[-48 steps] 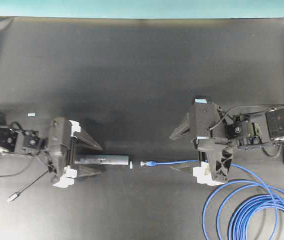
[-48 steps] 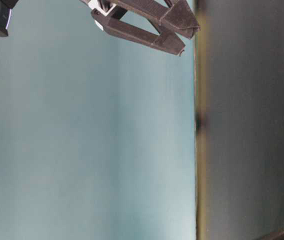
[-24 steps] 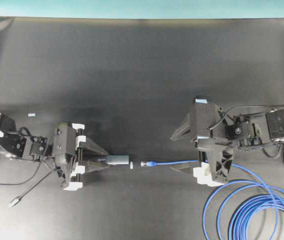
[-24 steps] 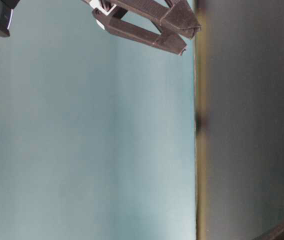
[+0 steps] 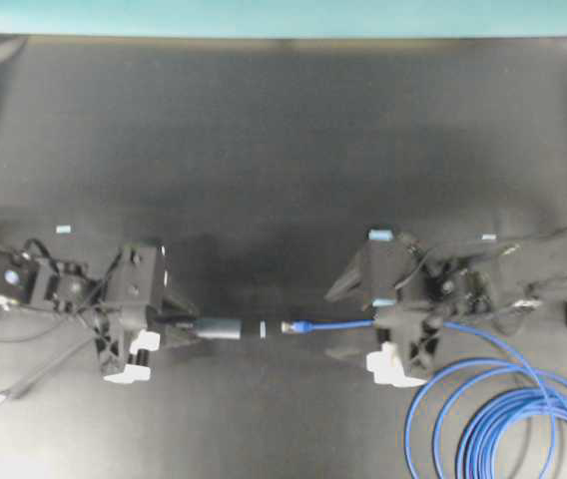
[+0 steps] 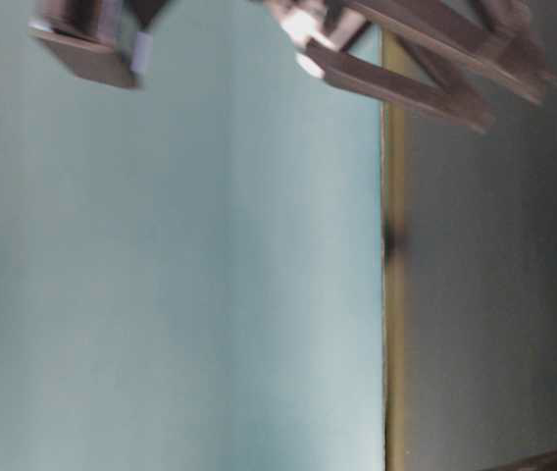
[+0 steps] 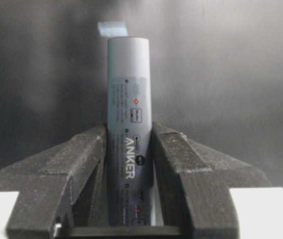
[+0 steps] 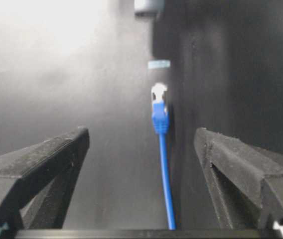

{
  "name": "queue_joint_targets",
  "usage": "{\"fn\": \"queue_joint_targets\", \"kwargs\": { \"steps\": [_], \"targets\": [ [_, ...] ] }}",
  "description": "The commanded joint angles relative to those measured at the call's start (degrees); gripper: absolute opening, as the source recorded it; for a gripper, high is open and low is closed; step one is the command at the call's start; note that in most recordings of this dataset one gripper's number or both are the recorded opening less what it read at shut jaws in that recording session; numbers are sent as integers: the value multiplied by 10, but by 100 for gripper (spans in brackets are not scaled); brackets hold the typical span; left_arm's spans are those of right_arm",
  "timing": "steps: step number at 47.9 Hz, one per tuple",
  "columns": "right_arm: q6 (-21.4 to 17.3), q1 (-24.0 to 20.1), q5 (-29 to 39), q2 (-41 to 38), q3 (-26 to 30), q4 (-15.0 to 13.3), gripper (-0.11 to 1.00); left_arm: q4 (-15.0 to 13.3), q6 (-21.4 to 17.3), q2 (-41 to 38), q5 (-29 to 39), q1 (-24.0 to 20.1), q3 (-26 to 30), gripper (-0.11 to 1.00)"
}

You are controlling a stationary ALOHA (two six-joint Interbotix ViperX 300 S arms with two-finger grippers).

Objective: Insert the LAN cable into the hub.
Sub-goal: 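Close left gripper on the grey Anker hub and lift it slightly, then close right gripper on the blue LAN plug behind its connector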

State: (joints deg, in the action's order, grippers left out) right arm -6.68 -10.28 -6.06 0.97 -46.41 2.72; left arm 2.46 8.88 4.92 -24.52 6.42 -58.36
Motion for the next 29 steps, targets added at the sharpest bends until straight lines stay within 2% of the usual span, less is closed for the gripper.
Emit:
{"fn": "queue_joint_targets", "kwargs": {
  "steps": [1, 12, 29],
  "targets": [
    [3, 4, -40, -29, 1, -2, 82, 2, 1, 29, 32, -1, 18, 28],
    [3, 4, -96, -95, 5, -2, 82, 2, 4, 45, 86, -1, 41, 28],
    [3, 9, -115, -142, 11, -1, 78, 2, 7, 47, 90, 0, 44, 28]
  ]
}}
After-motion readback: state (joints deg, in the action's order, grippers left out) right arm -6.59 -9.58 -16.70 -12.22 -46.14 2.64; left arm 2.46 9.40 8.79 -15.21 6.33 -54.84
